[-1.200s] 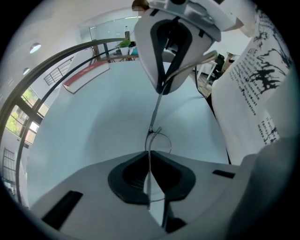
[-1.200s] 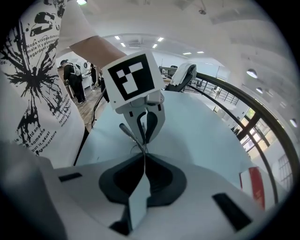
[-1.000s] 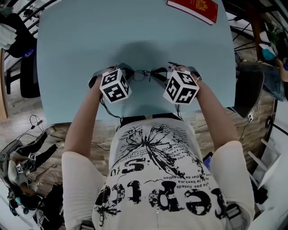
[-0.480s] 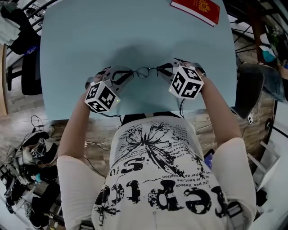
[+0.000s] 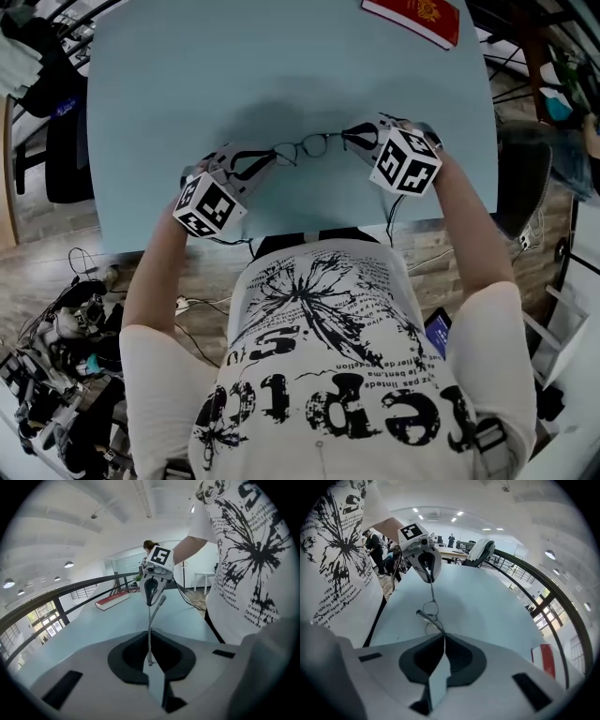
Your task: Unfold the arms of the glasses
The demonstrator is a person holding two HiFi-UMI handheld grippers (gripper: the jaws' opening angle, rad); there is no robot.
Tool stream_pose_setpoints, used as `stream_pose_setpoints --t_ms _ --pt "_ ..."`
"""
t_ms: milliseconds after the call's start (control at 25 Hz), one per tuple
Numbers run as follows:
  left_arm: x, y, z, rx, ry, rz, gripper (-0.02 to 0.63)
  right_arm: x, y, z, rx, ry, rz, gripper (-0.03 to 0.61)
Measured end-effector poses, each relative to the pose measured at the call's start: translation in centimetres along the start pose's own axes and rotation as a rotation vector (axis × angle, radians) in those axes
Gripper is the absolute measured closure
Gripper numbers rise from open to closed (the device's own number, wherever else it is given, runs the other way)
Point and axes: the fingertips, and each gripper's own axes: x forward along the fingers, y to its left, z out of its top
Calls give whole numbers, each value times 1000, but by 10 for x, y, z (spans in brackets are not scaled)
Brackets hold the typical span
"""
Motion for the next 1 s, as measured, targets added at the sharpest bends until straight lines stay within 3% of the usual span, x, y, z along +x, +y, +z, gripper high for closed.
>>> stream_pose_setpoints --t_ms 400,1000 --pt "-14 0 -21 -23 -24 -11 586 4 -3 3 70 8 -34 558" --pt "-13 17 -26 -66 0 51 584 7 19 17 94 -3 -80 552"
